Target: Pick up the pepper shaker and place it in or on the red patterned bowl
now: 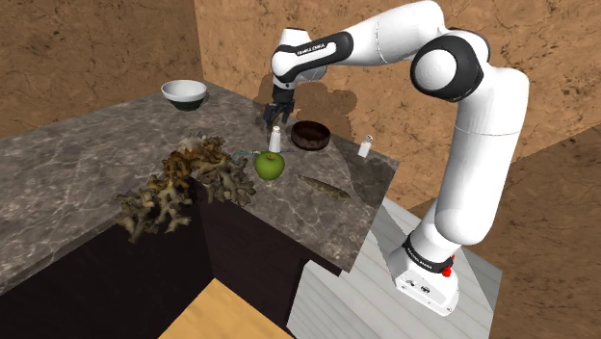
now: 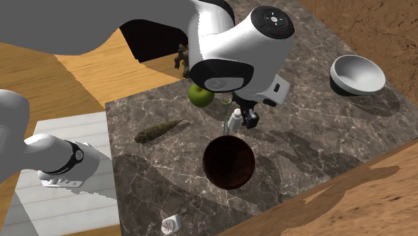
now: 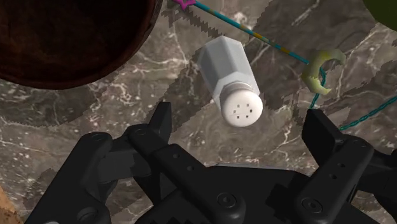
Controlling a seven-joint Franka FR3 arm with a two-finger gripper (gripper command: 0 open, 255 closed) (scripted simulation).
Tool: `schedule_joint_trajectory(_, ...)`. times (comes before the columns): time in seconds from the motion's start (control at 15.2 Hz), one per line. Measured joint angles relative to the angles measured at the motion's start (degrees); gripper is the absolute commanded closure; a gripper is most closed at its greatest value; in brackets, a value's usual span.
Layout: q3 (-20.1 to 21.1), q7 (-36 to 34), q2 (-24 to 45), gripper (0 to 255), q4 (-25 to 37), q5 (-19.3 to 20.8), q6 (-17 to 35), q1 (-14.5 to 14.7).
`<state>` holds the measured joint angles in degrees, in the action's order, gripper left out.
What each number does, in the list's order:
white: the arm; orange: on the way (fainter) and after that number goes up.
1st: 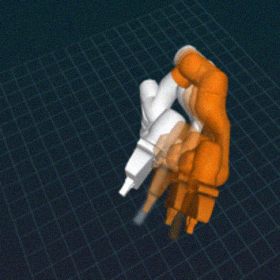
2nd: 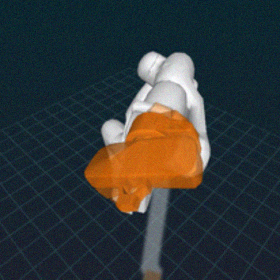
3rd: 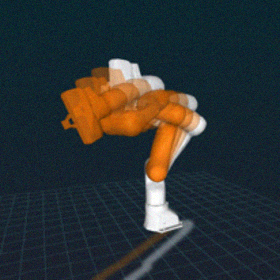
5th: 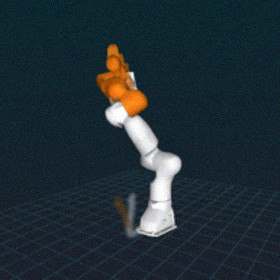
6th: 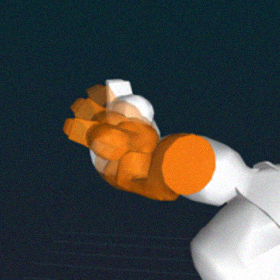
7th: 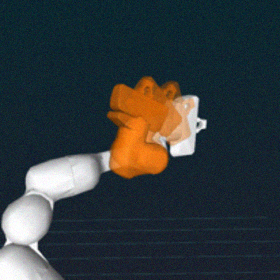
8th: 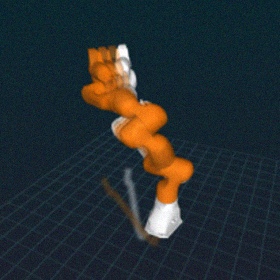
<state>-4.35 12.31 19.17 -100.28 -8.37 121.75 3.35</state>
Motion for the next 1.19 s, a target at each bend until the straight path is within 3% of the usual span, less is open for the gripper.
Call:
schedule_joint_trajectory(0.66,0.19,0.21,1.56,0,-1.19,-0.32,2.78,0.10)
schedule_joint_trajectory(0.73,0.19,0.21,1.57,255,-1.19,-0.32,2.78,0.10)
schedule_joint_trajectory(1.19,0.19,0.21,1.57,255,-1.15,-0.32,2.78,0.10)
